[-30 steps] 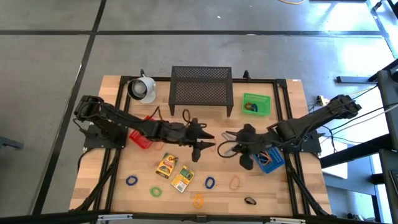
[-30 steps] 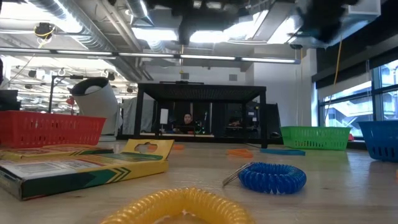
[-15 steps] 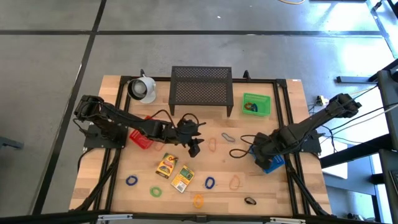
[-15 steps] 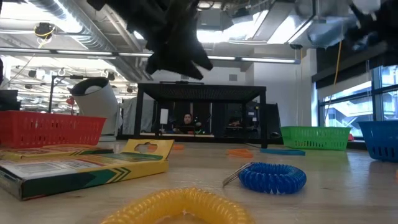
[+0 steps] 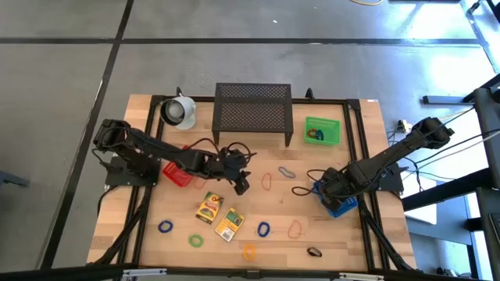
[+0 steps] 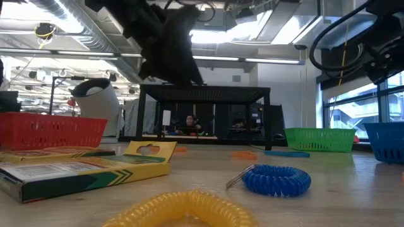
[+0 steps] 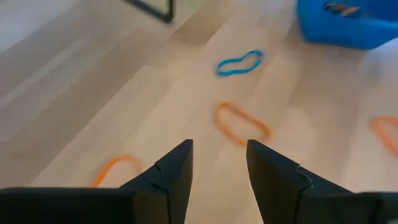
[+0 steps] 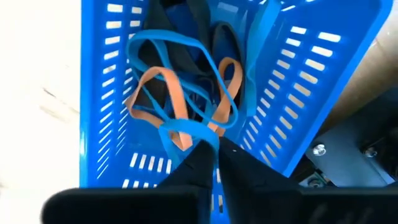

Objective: Pick & Place Office Desk Supplies
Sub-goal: Put the blue rubber band into the blue bin, then put the orange rubber band into the blue bin

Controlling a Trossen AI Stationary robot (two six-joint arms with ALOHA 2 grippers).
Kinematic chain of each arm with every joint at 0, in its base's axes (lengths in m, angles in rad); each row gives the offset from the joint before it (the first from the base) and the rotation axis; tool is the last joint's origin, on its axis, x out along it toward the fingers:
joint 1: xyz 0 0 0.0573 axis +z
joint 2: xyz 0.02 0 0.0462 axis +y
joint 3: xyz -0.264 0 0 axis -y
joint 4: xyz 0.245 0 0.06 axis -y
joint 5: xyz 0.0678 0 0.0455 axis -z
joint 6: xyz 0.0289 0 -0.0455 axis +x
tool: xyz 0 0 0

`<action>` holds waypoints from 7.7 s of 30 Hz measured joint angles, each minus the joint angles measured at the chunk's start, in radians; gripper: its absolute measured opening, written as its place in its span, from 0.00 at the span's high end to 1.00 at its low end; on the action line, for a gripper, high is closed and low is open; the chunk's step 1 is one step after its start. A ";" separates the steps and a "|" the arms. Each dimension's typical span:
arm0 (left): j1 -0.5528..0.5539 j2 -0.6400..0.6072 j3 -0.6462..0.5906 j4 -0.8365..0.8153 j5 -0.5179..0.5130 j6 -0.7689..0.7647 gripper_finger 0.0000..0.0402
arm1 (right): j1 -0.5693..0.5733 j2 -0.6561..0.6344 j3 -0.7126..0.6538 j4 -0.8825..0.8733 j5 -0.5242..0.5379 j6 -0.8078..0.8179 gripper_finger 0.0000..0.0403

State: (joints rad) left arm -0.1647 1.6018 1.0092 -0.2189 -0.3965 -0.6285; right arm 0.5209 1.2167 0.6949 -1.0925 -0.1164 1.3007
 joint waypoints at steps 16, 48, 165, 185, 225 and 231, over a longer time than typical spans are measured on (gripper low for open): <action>0.085 0.000 -0.045 -0.261 0.101 0.351 0.55 | 0.000 -0.002 0.027 -0.006 -0.005 -0.017 0.39; 0.202 0.012 -0.340 0.260 0.276 0.643 0.59 | 0.000 -0.002 0.128 -0.041 -0.017 -0.053 0.30; -0.042 -0.081 -0.209 1.184 0.261 0.519 0.99 | -0.228 0.160 0.128 1.616 0.520 -1.047 0.85; -0.042 -0.081 -0.209 1.079 0.065 0.366 0.78 | -0.257 0.042 0.128 1.194 0.524 -0.827 0.99; -0.042 -0.081 -0.209 0.074 -0.057 -0.146 0.59 | -0.077 -0.140 0.128 -0.127 0.026 -0.147 0.98; -0.042 -0.081 -0.209 -0.135 0.142 -0.196 0.59 | -0.065 -0.095 0.128 -0.127 0.029 -0.130 0.98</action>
State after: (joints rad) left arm -0.2070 1.5204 0.7998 -0.3543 -0.2544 -0.8244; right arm 0.4563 1.1220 0.8227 -1.2199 -0.0876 1.1709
